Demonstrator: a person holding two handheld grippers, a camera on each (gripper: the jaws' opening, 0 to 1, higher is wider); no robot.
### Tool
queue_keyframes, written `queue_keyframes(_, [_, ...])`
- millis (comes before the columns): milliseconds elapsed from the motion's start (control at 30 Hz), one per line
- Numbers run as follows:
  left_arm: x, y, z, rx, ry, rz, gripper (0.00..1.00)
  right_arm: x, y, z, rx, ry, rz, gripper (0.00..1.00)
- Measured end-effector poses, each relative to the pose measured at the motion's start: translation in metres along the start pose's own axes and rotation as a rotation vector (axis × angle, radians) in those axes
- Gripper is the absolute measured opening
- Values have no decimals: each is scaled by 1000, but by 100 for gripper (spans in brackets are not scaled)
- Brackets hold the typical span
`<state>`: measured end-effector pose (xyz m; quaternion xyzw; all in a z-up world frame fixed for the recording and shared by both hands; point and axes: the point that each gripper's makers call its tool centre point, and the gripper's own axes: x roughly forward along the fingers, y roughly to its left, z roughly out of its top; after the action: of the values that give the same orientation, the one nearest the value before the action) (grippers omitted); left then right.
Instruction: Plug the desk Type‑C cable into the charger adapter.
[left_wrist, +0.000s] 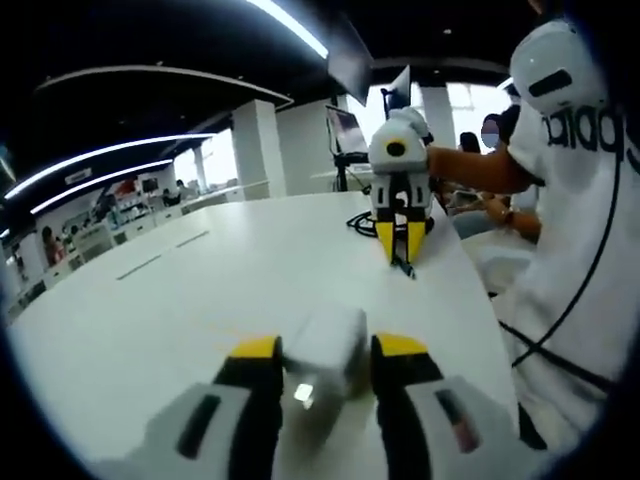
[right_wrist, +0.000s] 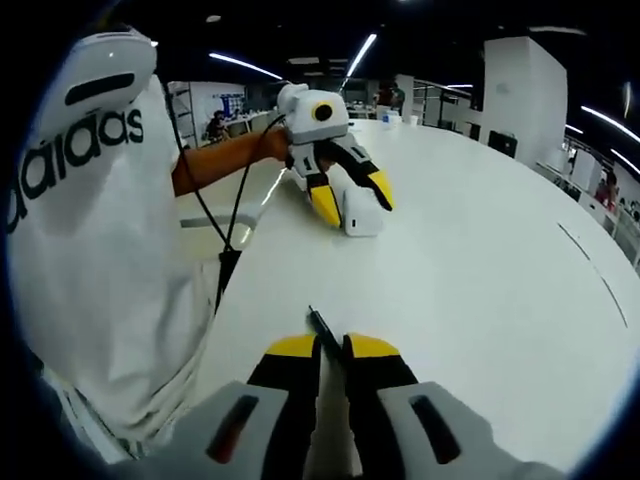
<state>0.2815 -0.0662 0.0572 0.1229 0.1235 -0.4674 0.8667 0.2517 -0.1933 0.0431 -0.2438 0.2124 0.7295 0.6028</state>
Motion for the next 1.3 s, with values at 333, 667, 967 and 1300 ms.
queue_keyframes(333, [2, -3, 2, -14, -7, -13, 34, 1, -1, 0, -9, 3, 6, 7])
queue_keyframes(667, [4, -3, 2, -18, -10, -28, 35, 4, -1, 1, 1, 12, 1, 5])
queue_keyframes(967, [2, -3, 3, -16, -19, -42, 31, 6, -2, 8, 40, -18, 1, 3])
queue_keyframes(1300, [2, -4, 5, -24, -28, -67, 28, 9, -11, 16, 47, -55, -28, 3])
